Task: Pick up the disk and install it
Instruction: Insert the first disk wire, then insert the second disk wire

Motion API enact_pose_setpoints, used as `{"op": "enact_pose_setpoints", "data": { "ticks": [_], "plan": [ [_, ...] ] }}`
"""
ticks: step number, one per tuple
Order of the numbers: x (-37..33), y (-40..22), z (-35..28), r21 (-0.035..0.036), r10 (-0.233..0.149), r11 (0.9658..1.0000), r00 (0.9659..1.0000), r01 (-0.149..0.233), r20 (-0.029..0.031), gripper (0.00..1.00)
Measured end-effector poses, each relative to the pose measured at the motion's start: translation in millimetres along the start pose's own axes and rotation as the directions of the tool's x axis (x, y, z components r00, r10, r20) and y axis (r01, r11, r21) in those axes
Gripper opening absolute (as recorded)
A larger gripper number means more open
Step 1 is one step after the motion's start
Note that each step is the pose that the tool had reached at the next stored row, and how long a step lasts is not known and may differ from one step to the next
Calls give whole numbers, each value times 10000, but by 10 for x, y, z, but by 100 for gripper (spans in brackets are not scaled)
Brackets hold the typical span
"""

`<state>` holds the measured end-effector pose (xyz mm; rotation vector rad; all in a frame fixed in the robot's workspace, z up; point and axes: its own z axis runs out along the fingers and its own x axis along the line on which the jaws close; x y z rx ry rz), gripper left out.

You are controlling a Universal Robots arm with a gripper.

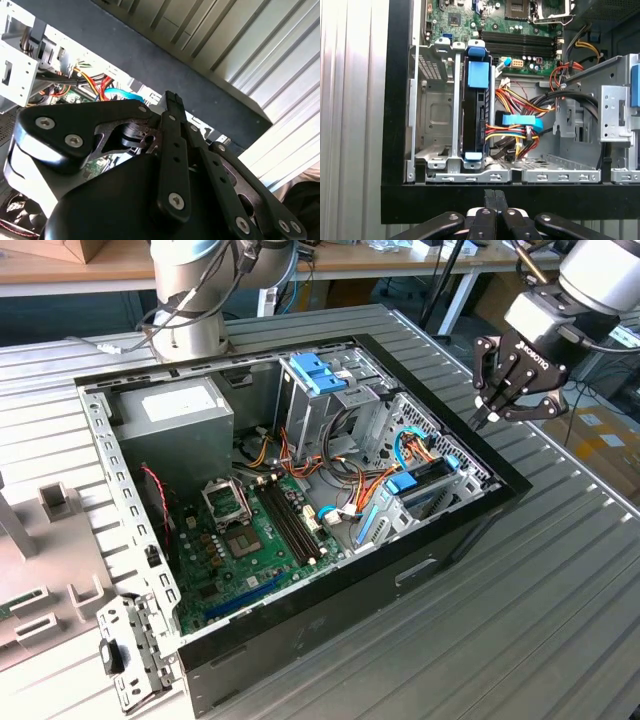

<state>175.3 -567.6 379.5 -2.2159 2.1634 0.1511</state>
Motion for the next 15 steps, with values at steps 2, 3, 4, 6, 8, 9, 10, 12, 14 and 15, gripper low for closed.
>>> {"op": "enact_pose_setpoints", "data": {
  "ticks": [2, 3, 4, 6, 8, 9, 10, 12, 14, 15],
  "plan": [
    [0, 6, 0, 2, -1, 10000, 10000, 1, 0, 11],
    [0, 6, -1, 2, -1, 10000, 10000, 1, -2, 11],
    [0, 7, 0, 2, 0, 10000, 10000, 0, 0, 11],
    [0, 8, 0, 2, 0, 10000, 10000, 0, 0, 11],
    [0, 8, 0, 2, 0, 10000, 10000, 0, 0, 11],
    [0, 8, 0, 2, 0, 10000, 10000, 0, 0, 11],
    [0, 8, 0, 2, 0, 10000, 10000, 0, 0, 11],
    [0, 9, 0, 2, 0, 10000, 10000, 0, 0, 11],
    [0, 9, 0, 2, 0, 10000, 10000, 0, 0, 11],
    [0, 10, 0, 2, 0, 10000, 10000, 0, -1, 11]
  ]
}}
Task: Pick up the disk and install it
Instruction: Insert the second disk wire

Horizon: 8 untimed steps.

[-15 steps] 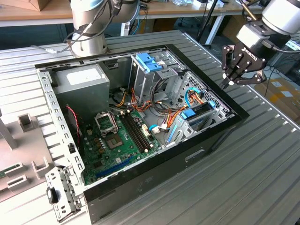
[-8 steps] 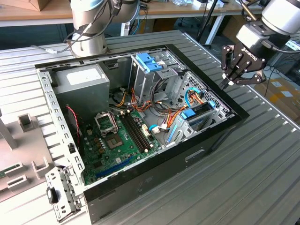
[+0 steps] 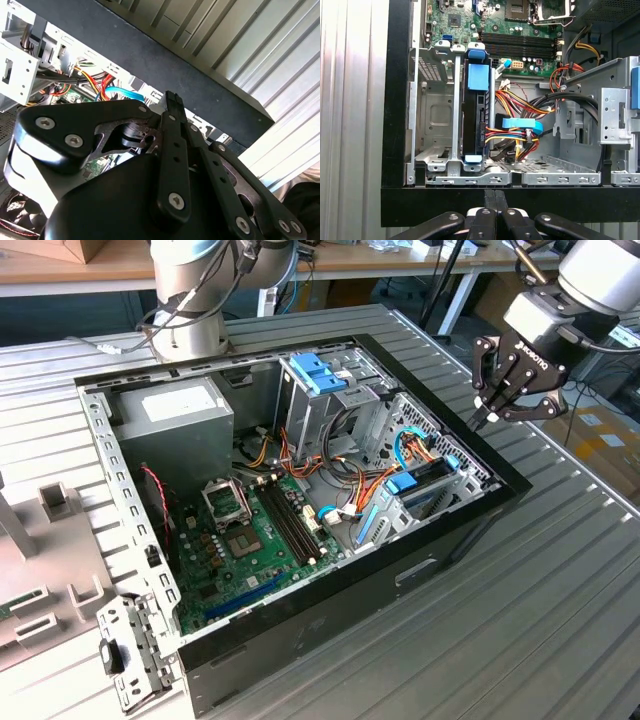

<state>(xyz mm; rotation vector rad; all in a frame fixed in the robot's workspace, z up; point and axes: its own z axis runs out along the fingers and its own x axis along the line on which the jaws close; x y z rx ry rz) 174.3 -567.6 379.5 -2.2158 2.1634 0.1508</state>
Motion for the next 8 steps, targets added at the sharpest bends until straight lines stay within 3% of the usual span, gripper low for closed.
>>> {"op": "enact_pose_setpoints", "data": {
  "ticks": [1, 4, 5, 7, 8],
  "plan": [
    [0, 0, 0, 0, 0, 10000, 10000, 0, 0, 11],
    [0, 0, 0, 0, 0, 10000, 10000, 0, 1, 29],
    [0, 1, 1, -1, 0, 10000, 10000, 0, 1, 29],
    [0, 1, 0, 0, 0, 10000, 10000, 0, 0, 42],
    [0, 1, 0, 0, 0, 10000, 10000, 0, 0, 42]
  ]
}}
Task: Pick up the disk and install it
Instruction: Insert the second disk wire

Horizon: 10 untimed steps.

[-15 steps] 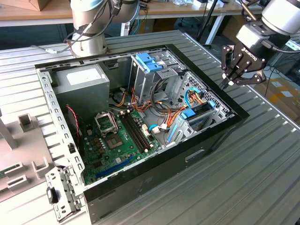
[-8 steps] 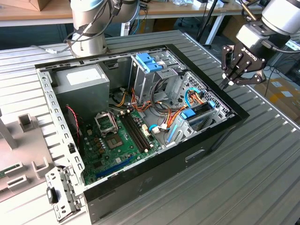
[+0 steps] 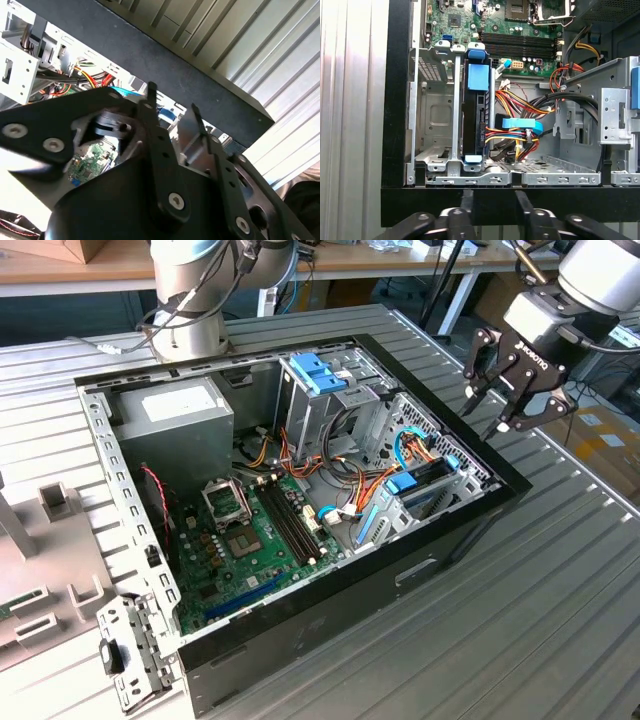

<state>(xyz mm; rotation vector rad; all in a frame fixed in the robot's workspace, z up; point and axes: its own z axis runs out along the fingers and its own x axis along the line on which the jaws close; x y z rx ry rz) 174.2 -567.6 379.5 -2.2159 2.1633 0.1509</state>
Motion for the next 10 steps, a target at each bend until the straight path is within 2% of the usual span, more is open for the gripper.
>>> {"op": "enact_pose_setpoints", "data": {
  "ticks": [1, 3, 10],
  "plan": [
    [0, 0, 0, 0, 0, 10000, 10000, 0, 0, 48],
    [0, 0, 0, 0, 0, 10000, 10000, 0, 0, 48],
    [-3, 149, 7, 0, 0, 10000, 10000, 0, 6, 48]
  ]
}}
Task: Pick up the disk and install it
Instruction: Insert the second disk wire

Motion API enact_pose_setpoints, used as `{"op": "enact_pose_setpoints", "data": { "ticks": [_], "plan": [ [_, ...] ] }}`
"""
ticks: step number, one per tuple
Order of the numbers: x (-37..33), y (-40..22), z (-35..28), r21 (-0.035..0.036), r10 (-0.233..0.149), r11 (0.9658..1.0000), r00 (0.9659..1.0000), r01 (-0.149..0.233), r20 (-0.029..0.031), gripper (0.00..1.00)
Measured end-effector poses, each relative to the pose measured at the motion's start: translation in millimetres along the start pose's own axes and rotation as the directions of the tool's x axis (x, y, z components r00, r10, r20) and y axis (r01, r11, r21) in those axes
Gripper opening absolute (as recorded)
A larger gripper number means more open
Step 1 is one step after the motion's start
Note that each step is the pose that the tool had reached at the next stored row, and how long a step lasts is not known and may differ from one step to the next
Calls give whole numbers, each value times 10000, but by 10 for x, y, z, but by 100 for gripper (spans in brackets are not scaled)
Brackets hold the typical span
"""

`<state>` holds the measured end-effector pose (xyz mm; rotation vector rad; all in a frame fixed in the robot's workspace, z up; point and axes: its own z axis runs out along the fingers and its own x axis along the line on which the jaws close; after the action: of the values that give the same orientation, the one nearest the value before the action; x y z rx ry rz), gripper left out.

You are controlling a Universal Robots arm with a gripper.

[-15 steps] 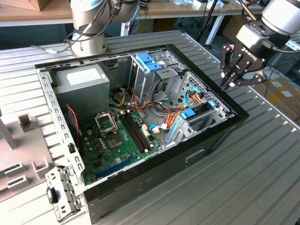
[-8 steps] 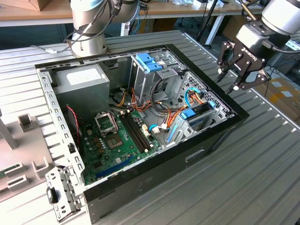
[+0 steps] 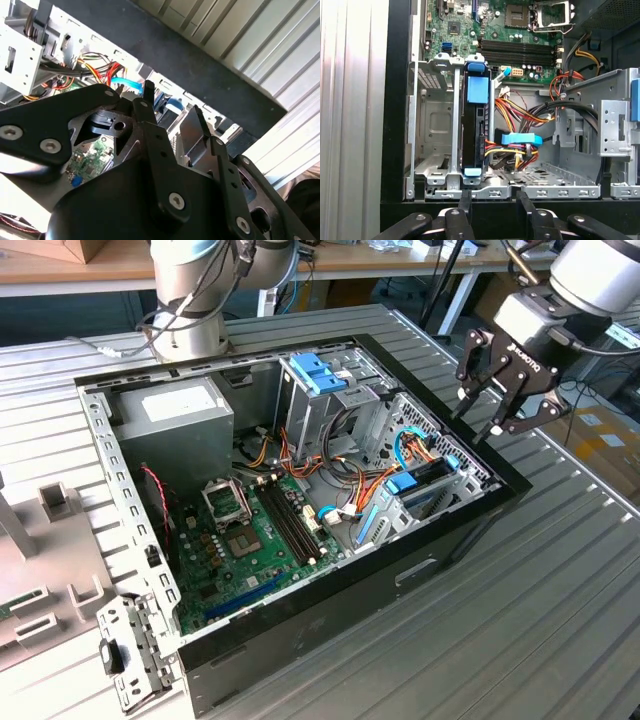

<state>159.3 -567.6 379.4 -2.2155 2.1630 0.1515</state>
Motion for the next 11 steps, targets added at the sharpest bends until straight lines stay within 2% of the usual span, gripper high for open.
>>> {"op": "enact_pose_setpoints", "data": {
  "ticks": [1, 11],
  "plan": [
    [-1, 30, 3, 0, 1, 10000, 10000, -1, 3, 48],
    [-3, 185, 23, 0, 0, 10000, 10000, 0, 5, 48]
  ]
}}
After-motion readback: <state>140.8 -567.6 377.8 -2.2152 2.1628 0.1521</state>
